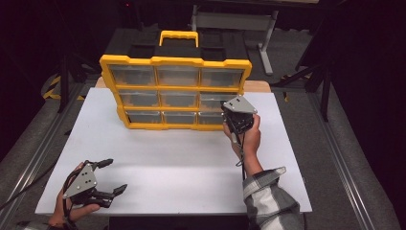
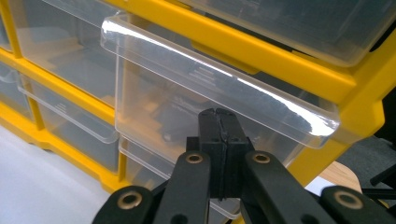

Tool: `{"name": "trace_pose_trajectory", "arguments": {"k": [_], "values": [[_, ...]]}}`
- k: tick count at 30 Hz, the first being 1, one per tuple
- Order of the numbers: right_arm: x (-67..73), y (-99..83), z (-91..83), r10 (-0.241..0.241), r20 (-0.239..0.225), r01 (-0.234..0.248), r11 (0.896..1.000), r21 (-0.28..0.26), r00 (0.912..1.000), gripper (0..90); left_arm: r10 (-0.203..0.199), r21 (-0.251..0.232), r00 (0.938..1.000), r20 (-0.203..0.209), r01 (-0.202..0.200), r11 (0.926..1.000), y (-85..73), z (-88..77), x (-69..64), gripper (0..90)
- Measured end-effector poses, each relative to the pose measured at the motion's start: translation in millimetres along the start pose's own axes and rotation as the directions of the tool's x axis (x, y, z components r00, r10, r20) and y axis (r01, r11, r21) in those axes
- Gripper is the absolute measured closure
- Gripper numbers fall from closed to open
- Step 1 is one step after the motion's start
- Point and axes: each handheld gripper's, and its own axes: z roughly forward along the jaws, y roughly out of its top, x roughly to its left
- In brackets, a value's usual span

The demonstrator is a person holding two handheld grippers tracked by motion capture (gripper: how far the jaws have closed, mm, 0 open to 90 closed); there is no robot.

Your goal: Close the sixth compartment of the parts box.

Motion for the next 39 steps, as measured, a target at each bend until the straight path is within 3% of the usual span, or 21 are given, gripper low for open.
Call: {"name": "trace_pose_trajectory", "arguments": {"k": [39], "values": [[-4.6, 2.2, 14.5, -0.002, 0.019, 0.001, 1.0, 0.007, 0.9998, 90.0, -0.002, 0.004, 0.9999, 0.012, 0.002, 1.0, -0.5, 1.0, 0.2, 8.3]]}}
